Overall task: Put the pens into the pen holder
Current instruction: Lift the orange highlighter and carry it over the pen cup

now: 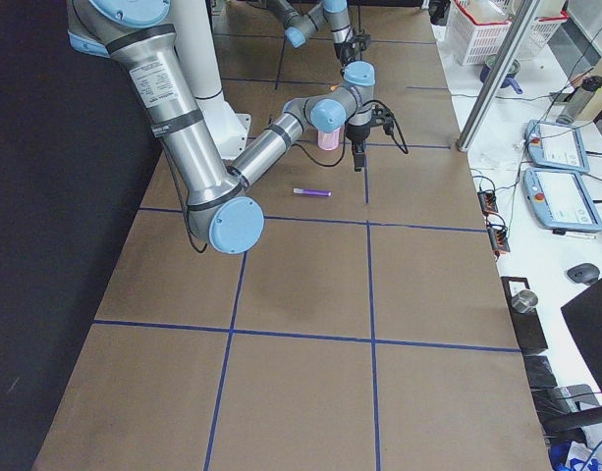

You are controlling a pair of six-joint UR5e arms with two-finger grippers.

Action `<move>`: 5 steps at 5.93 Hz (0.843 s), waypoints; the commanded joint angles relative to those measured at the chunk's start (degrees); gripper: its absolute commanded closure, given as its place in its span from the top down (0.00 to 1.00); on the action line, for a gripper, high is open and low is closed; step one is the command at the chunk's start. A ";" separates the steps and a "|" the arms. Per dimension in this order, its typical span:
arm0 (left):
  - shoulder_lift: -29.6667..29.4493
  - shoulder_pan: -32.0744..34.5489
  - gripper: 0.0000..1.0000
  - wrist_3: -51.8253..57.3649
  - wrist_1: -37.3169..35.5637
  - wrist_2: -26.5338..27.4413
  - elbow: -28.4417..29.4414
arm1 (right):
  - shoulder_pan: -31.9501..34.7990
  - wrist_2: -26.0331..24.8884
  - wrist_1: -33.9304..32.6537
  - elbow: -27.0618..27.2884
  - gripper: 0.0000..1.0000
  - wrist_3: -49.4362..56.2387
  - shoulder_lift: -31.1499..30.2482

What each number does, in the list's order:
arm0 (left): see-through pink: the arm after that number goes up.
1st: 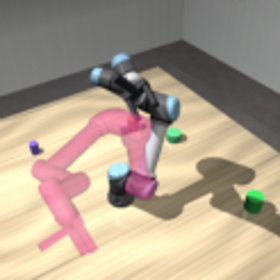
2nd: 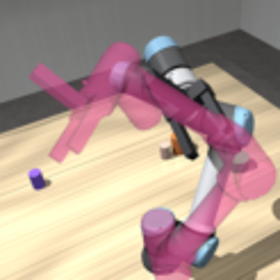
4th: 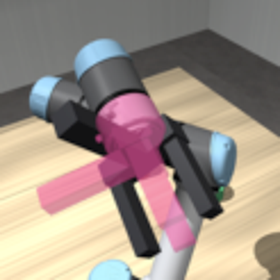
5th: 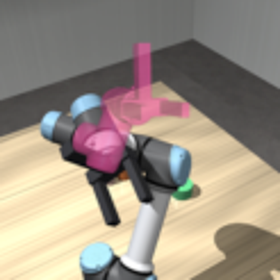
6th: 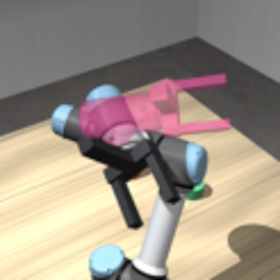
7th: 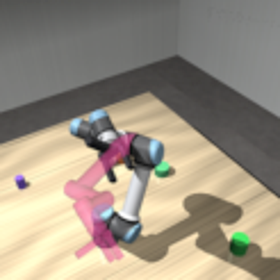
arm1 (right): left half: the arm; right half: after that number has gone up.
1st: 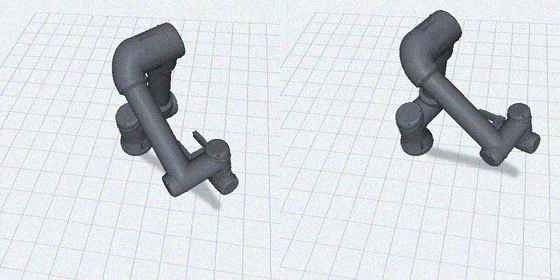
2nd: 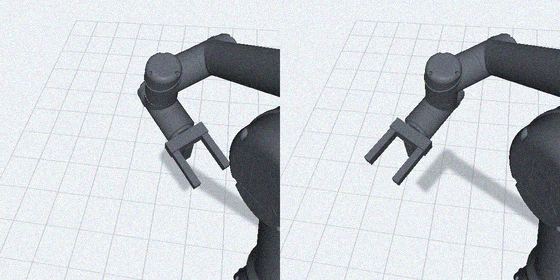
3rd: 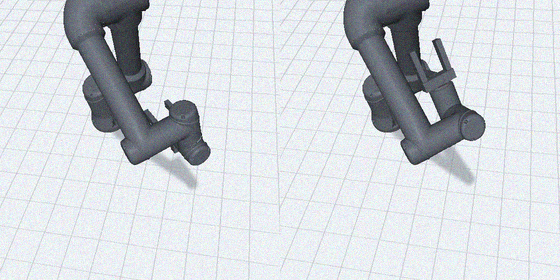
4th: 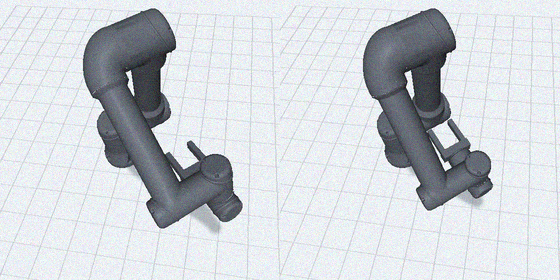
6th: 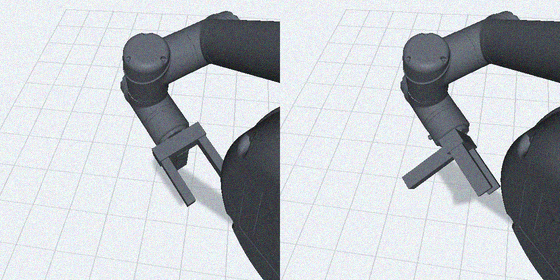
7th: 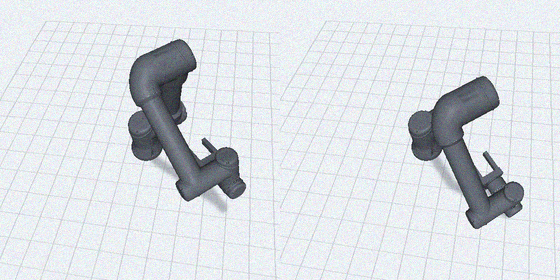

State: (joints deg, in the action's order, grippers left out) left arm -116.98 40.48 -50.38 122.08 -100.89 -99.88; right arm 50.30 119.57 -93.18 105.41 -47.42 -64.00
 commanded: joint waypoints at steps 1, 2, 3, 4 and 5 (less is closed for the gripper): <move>0.09 -0.75 0.00 -6.45 18.73 9.96 -0.41 | -0.03 2.41 0.02 0.06 1.00 -0.04 -1.12; 0.00 -2.49 0.00 -8.23 26.73 14.62 -0.23 | -0.20 3.56 1.50 -0.02 1.00 -0.22 -2.35; 0.17 -8.95 0.00 -8.33 36.12 23.89 1.77 | -0.12 3.74 1.60 0.32 1.00 -0.39 -2.53; -0.09 -12.84 0.00 -7.90 42.04 29.12 5.19 | -0.20 3.83 1.60 0.41 1.00 -0.48 -2.45; -0.27 -14.71 0.00 -4.24 42.88 31.00 5.48 | -0.21 3.83 1.60 0.50 1.00 -0.48 -2.45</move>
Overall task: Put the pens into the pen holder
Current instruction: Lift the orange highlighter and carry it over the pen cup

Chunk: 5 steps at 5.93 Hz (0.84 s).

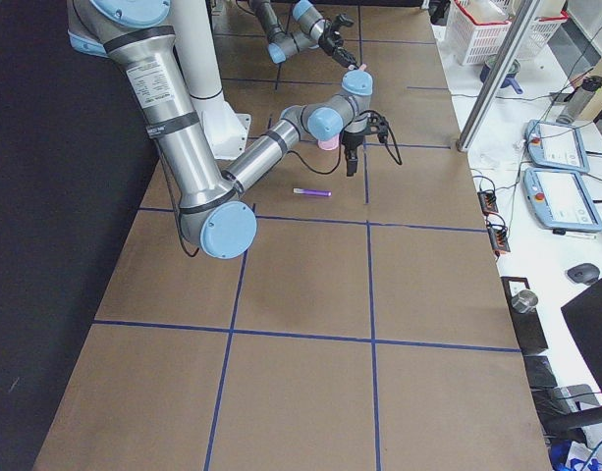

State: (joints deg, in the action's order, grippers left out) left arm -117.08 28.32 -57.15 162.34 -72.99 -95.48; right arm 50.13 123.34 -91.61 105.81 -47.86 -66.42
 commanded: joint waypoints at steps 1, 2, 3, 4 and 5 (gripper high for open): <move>-1.04 -4.49 0.00 4.84 2.89 4.95 2.04 | -0.03 0.06 0.03 0.10 1.00 -0.04 -0.03; -4.53 -4.68 0.00 4.95 2.90 5.23 6.40 | -0.03 0.06 0.03 0.02 1.00 -0.04 -0.03; -7.70 -5.12 0.00 4.95 3.51 7.06 10.89 | -0.03 0.06 0.03 -0.07 1.00 -0.04 -0.03; -7.64 -5.82 0.00 4.95 3.69 7.25 11.71 | -0.03 0.06 0.03 -0.33 1.00 -0.04 -0.11; -7.38 -6.69 0.00 4.95 3.69 7.25 12.16 | 0.06 0.06 0.03 0.01 1.00 -0.04 -0.11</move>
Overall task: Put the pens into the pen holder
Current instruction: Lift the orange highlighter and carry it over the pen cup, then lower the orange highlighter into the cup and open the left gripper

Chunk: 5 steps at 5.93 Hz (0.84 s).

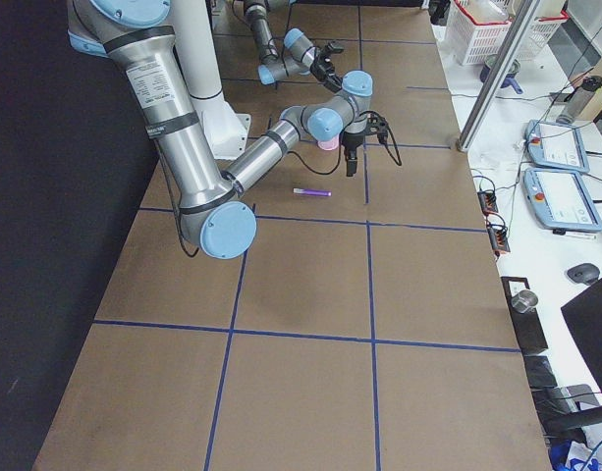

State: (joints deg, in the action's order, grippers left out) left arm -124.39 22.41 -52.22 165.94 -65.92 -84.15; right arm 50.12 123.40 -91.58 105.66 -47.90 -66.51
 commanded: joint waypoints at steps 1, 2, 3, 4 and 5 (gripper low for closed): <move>0.11 -1.40 0.00 0.02 0.09 0.18 0.83 | 0.07 0.00 0.00 0.07 1.00 0.00 -0.02; 0.46 -1.76 0.00 0.02 0.09 0.09 0.83 | 0.24 0.09 0.00 0.25 1.00 0.00 -0.02; 0.55 -2.11 0.02 0.02 0.09 0.09 1.26 | 0.25 0.00 0.00 0.25 1.00 0.00 -0.02; 0.56 -2.20 0.19 0.02 0.09 0.09 1.44 | 0.25 0.09 0.00 0.25 1.00 0.00 -0.02; 0.47 -2.29 0.99 0.02 0.09 0.00 1.44 | 0.25 0.09 0.00 0.25 1.00 0.00 0.06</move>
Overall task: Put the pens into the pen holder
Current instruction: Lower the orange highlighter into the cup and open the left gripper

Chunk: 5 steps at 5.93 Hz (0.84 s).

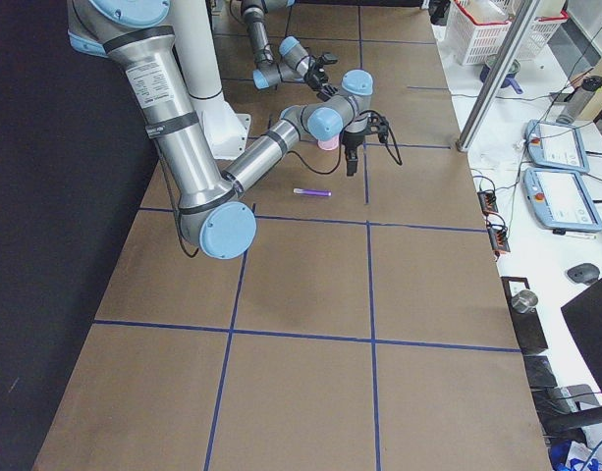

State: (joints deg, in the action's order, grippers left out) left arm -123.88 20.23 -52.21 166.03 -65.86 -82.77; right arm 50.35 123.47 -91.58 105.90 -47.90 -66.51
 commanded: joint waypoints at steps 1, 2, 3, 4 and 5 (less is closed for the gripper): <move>0.04 -0.11 1.00 -0.17 0.08 -0.32 -0.54 | -0.08 0.02 0.09 0.00 1.00 -0.09 0.07; -0.04 -0.11 1.00 -0.44 0.09 -0.59 -1.85 | -0.08 0.02 0.00 0.00 1.00 -0.87 0.16; 0.04 -0.02 1.00 -0.09 -0.18 -0.85 -3.17 | -0.08 0.02 0.00 0.00 1.00 -0.88 0.16; 0.04 0.59 1.00 -0.09 -0.53 -1.03 -3.97 | -0.08 0.02 0.00 0.00 1.00 -0.88 0.16; 0.04 3.03 1.00 -0.09 -1.66 -4.51 -5.02 | -0.17 0.02 0.00 -0.34 1.00 -0.97 -0.02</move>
State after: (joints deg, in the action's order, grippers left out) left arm -123.84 21.50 -52.31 165.21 -67.99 -86.82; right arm 50.23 123.49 -91.58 105.81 -48.80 -66.42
